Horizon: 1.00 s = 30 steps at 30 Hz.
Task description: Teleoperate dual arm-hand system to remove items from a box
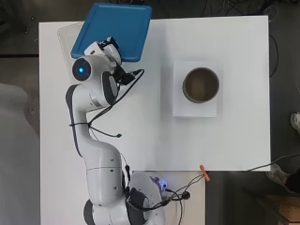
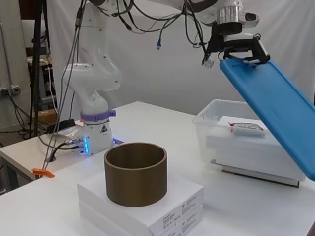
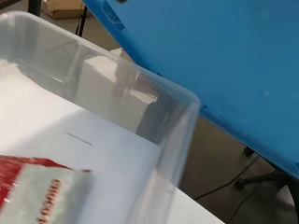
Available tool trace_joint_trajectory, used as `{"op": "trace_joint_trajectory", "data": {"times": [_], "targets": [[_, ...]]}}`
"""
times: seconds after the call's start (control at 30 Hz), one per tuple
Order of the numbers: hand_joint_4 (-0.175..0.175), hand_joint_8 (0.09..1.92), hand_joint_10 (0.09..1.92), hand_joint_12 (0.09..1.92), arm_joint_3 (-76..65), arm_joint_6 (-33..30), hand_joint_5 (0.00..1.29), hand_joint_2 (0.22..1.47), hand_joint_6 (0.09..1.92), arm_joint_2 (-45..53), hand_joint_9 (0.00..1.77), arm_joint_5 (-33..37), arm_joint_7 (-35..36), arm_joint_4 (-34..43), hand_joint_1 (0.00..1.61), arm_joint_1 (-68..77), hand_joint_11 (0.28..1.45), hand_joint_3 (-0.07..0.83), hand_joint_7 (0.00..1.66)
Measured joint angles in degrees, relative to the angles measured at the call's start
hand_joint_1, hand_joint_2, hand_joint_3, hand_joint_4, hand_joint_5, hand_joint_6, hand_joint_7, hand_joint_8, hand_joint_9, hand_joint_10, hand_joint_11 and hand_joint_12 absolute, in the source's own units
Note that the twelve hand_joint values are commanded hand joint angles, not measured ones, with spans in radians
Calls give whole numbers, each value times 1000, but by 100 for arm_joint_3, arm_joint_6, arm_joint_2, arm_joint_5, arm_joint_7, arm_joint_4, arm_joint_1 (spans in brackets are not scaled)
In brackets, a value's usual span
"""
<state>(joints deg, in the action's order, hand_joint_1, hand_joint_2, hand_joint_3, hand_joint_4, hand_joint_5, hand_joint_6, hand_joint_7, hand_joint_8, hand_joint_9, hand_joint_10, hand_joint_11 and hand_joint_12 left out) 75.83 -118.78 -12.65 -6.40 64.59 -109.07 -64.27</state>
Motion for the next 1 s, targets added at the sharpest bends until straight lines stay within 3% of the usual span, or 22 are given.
{"op": "trace_joint_trajectory", "data": {"times": [0.1, 0.2, 0.4, 0.53, 0.63, 0.83, 0.9, 1.0], "targets": [[175, 1920, 1920, 1911, 555, -23, 724, 1282, 1920, -164, 1313, 357, 925, 147, 1045, -595, 1016, 5, 1125], [175, 1920, 1920, 1919, 967, -64, 697, 1288, 1920, -350, 1331, 470, 1570, 207, 1033, -81, 1047, 4, 1125], [175, 1920, 1920, 1920, 543, 130, 646, 1273, 1920, -645, 1347, 105, 1011, 339, 1043, 1367, 1064, -4, 1120], [175, 1920, 1920, 1920, 314, 311, 664, 1265, 1920, -732, 1351, -556, 640, 197, 1063, 1098, 1077, -4, 1124], [175, 1920, 1920, 1920, 1369, 473, 672, 1254, 1920, 266, 1353, -1240, 371, -90, 1100, 620, 1079, -6, 1134], [175, 1920, 1920, 1920, 5578, 910, 673, 1248, 1920, 3837, 1350, -2488, -32, -806, 1120, -188, 1074, -7, 1139], [175, 1920, 1920, 1920, 6307, 1024, 673, 1248, 1920, 4388, 1349, -2795, -143, -959, 1120, -335, 1073, -7, 1140], [175, 1920, 1920, 1915, 6549, 1220, 619, 1215, 1920, 4669, 1288, -3240, -359, -1172, 1156, -501, 974, -11, 1116]]}}
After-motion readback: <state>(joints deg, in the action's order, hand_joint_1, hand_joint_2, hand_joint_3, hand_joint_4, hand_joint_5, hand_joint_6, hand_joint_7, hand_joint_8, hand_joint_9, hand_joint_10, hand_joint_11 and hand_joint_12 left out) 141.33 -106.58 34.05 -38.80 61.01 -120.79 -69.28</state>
